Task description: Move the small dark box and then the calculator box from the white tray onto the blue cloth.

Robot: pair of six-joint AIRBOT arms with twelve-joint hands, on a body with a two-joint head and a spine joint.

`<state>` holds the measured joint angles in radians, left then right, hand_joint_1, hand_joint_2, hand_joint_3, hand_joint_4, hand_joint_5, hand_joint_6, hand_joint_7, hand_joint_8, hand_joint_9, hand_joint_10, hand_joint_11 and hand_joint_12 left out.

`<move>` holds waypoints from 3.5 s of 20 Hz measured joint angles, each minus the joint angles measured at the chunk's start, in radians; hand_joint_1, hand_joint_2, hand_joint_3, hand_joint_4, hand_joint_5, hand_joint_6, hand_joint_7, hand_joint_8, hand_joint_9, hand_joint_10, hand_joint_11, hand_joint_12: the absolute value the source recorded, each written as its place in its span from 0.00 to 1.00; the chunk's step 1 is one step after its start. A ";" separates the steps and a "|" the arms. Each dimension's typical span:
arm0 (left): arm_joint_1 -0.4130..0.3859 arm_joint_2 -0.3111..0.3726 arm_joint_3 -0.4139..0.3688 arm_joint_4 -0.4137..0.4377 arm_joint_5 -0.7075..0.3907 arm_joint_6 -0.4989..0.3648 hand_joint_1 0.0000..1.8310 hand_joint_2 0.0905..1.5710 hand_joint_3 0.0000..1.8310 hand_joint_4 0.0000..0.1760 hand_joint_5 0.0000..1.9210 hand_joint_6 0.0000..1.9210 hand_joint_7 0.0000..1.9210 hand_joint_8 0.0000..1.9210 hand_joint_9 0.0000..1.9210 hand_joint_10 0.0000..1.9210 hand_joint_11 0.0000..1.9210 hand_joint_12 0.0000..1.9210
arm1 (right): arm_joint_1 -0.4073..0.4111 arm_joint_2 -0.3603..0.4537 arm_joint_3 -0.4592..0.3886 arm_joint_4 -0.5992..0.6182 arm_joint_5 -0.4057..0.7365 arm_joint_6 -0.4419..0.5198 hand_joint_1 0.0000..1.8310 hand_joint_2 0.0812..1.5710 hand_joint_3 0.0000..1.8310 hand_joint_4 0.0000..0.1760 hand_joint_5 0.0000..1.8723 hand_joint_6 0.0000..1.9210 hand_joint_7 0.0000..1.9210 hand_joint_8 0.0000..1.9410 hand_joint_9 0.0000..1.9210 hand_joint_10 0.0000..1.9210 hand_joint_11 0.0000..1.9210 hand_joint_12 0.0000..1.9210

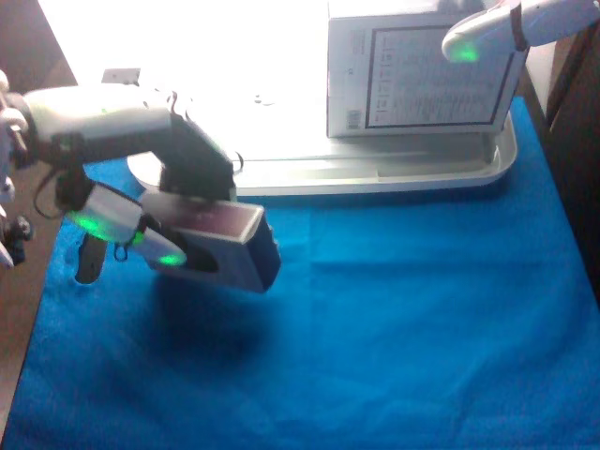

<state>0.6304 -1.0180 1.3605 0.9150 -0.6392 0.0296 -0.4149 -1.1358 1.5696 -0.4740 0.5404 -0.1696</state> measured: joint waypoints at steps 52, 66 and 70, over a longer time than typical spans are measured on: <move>-0.091 0.035 0.066 -0.514 -0.083 0.343 0.32 0.55 0.00 0.96 0.02 0.00 0.06 0.00 0.05 0.00 0.00 0.25 | -0.065 -0.186 0.214 -0.016 -0.068 0.068 0.44 0.44 0.00 0.26 0.08 0.00 0.32 0.03 0.37 0.08 0.19 0.63; -0.087 0.008 0.063 -0.517 -0.098 0.345 0.36 0.56 0.00 0.72 0.00 0.00 0.04 0.00 0.02 0.00 0.00 0.21 | -0.076 -0.201 0.233 -0.072 -0.050 0.168 0.61 0.74 0.00 0.00 0.45 0.61 0.64 0.33 0.59 0.73 0.55 0.88; -0.072 -0.001 0.064 -0.512 -0.096 0.345 0.35 0.54 0.00 0.86 0.00 0.00 0.04 0.00 0.02 0.00 0.00 0.18 | -0.040 -0.162 0.174 -0.163 -0.062 0.184 0.57 0.82 0.00 0.00 0.33 0.78 0.53 0.56 0.56 0.79 0.57 0.89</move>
<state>0.5583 -1.0191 1.4250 0.4034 -0.7353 0.3744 -0.4549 -1.2976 1.7439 -0.6373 0.4786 0.0147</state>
